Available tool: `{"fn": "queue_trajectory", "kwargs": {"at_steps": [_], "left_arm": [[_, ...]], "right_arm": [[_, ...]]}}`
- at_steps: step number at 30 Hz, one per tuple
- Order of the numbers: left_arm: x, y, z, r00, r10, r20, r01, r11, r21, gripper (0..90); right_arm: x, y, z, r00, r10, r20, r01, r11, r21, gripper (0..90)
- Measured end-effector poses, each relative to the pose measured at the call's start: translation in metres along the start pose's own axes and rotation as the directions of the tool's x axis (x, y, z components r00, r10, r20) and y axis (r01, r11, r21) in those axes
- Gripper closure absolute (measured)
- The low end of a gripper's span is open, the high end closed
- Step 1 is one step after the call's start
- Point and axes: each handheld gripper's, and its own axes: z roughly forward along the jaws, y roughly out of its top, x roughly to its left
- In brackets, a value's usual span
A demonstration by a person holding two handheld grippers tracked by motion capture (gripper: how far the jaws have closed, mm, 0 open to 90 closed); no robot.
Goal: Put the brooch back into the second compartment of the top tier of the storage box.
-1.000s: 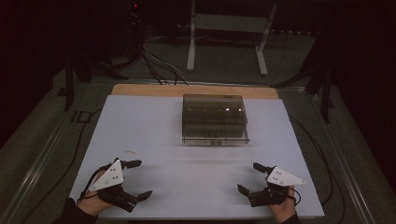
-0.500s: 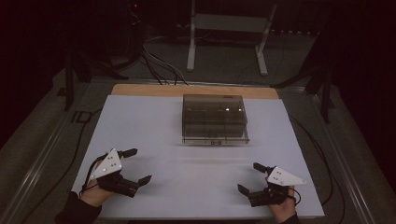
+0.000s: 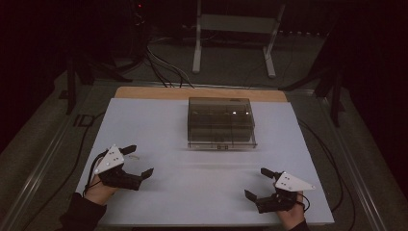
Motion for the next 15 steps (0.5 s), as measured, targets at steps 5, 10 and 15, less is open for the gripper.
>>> {"fn": "queue_trajectory", "kwargs": {"at_steps": [5, 10, 15], "left_arm": [[0.009, 0.0, 0.002, 0.9992, -0.033, -0.021, 0.033, 0.9994, 0.008, 0.6], [0.02, 0.0, 0.005, 0.9983, -0.049, -0.032, 0.05, 0.9986, 0.02, 0.7], [0.03, 0.0, 0.009, 0.997, -0.067, -0.039, 0.067, 0.9977, 0.01, 0.6]], "right_arm": [[0.0, 0.0, 0.001, 1.0, 0.0, -0.001, 0.0, 1.0, 0.005, 0.0], [0.0, 0.0, 0.001, 1.0, -0.003, -0.003, 0.003, 1.0, 0.007, 0.0], [-0.001, -0.001, 0.001, 1.0, 0.003, -0.005, -0.003, 1.0, 0.012, 0.0]]}}
